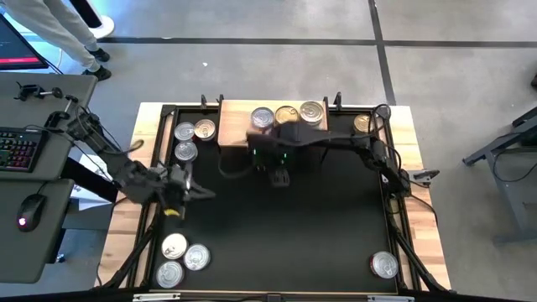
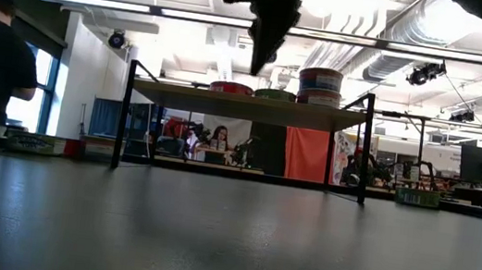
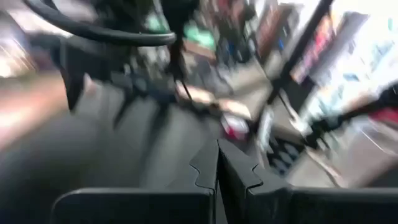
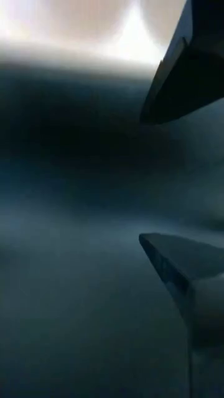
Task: Stack canned seafood by type on shelf
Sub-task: Put the bottom light green tuna can on the shelf
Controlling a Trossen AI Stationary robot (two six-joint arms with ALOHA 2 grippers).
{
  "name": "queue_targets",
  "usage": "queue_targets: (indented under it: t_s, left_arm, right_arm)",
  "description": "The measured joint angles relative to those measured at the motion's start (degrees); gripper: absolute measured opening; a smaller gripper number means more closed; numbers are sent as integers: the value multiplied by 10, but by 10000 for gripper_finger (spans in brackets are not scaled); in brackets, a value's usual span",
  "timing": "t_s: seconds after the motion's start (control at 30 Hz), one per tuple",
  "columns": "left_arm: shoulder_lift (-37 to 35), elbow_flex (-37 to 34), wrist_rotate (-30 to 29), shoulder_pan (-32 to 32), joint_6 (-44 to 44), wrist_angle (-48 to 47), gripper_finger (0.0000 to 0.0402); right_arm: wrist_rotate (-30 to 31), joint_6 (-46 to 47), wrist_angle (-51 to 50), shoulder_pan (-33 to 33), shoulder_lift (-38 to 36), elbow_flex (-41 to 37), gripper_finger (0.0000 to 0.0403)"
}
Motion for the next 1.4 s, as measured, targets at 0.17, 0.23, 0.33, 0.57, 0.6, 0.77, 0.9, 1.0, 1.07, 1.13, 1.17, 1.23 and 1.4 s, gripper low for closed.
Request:
queue_targets:
  t_s: [0.17, 0.23, 0.33, 0.57, 0.6, 0.77, 0.9, 1.0, 1.07, 1.13, 1.17, 1.23, 1.4]
  left_arm:
    - [106, 0, 164, -24, -174, -41, 0]
    - [160, 4, 210, -51, -244, -54, 0]
    - [237, 30, 229, -102, -318, -69, 0]
    - [373, 103, 209, -174, -388, -137, 0]
    - [389, 115, 215, -177, -397, -165, 0]
    - [430, 157, 221, -177, -442, -318, 0]
    - [439, 159, 249, -170, -437, -345, 0]
    - [446, 159, 284, -162, -406, -339, 0]
    - [453, 159, 293, -156, -391, -340, 0]
    - [462, 159, 295, -145, -372, -338, 0]
    - [467, 159, 295, -137, -359, -338, 0]
    - [477, 161, 296, -117, -323, -334, 0]
    - [501, 162, 262, -41, -173, -270, 0]
  right_arm:
    - [-55, -26, -3, 42, -4, -85, 164]
    - [-106, -30, 19, 54, -13, -153, 90]
    - [-184, -16, 71, 63, -47, -285, 17]
    - [-228, 140, 259, 101, -231, -572, 3]
    - [-227, 176, 295, 109, -260, -606, 5]
    - [-192, 351, 464, 146, -374, -740, 2]
    - [-171, 447, 547, 176, -412, -805, 0]
    - [-166, 471, 556, 197, -417, -825, 0]
    - [-161, 476, 557, 211, -417, -831, 0]
    - [-155, 484, 557, 222, -417, -833, 0]
    - [-155, 484, 557, 227, -417, -833, 0]
    - [-154, 484, 558, 236, -417, -833, 0]
    - [-138, 483, 561, 253, -417, -833, 0]
